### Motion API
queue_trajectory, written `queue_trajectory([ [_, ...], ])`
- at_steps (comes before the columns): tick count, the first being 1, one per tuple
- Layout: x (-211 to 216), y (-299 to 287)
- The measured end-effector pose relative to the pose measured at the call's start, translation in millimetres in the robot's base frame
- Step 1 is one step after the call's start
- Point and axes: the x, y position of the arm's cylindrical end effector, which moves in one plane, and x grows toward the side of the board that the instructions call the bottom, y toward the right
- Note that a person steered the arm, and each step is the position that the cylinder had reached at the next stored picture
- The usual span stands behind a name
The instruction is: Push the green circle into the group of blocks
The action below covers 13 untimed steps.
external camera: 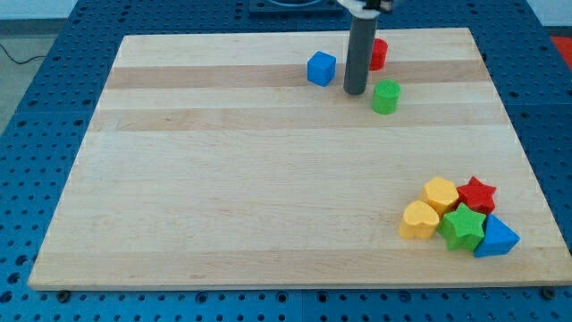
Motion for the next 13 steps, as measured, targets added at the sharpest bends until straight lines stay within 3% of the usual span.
queue_trajectory([
  [1, 3, 27],
  [3, 63, 52],
  [5, 34, 34],
  [6, 49, 33],
  [8, 120, 78],
  [9, 88, 79],
  [11, 126, 95],
  [13, 89, 122],
])
